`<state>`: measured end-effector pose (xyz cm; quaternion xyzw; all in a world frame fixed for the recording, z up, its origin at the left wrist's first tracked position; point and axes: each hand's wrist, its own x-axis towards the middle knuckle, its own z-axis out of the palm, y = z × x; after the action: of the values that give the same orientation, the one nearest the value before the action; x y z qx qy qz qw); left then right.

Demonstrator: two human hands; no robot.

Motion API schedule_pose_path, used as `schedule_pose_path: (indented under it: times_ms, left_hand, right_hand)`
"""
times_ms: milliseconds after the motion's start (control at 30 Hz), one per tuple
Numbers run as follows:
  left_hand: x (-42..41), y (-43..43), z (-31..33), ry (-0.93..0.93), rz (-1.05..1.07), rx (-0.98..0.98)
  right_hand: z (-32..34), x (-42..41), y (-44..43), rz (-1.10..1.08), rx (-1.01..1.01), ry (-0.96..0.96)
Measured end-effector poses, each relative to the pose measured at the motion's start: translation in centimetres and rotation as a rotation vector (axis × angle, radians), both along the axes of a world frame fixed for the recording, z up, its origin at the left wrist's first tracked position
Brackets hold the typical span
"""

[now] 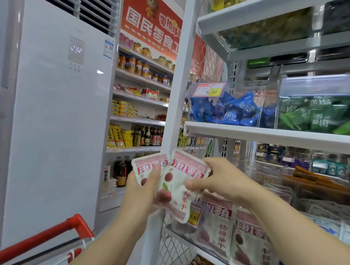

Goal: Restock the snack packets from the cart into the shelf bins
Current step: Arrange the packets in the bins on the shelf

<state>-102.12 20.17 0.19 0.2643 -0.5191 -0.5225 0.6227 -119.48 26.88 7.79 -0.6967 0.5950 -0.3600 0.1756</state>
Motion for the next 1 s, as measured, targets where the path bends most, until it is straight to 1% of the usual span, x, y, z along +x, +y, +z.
schedule_pose_path:
  times_ms: [100,133,167,233,333,433,633,800,867,933,1000]
  left_hand:
    - [1.0,-1.8,-0.9,0.098,0.084,0.108]
    - [1.3,-2.3,-1.3,0.111,0.100,0.140]
    - [1.5,-2.7,-1.8,0.114,0.111,0.164]
    - [1.5,-2.9,-2.6,0.101,0.112,0.180]
    - [1.1,-2.5,-3.3,0.063,0.096,0.166]
    - [0.8,-2.3,-3.4,0.034,0.085,0.153]
    - [1.2,-2.3,-3.8,0.030,0.068,0.148]
    - [1.2,-2.4,-4.7,0.042,0.065,0.179]
    - [1.1,-2.3,-5.0,0.041,0.054,0.186]
    - [1.1,-2.2,-5.1,0.035,0.051,0.189]
    - [1.1,-2.3,-5.1,0.031,0.047,0.182]
  right_hand:
    - [0.4,-0.8,-0.4,-0.163,-0.200,-0.112]
    - [0.6,-1.1,-0.6,-0.234,-0.282,-0.088]
    - [0.6,-1.3,-1.0,-0.298,-0.345,-0.020]
    - [0.2,-1.4,-1.7,-0.355,-0.392,0.130]
    - [-0.6,-1.1,-2.9,-0.339,-0.332,0.309]
    - [-0.8,-0.6,-4.0,-0.291,-0.230,0.420]
    - [-1.8,-0.6,-5.7,-0.281,-0.135,0.473]
    - [-3.5,-0.8,-5.8,-0.251,-0.062,0.588]
    - [-2.8,-0.9,-5.6,-0.201,-0.005,0.638]
    - [-1.5,-1.0,-5.4,-0.164,0.049,0.622]
    - [-0.8,-1.0,-5.5,-0.211,0.041,0.604]
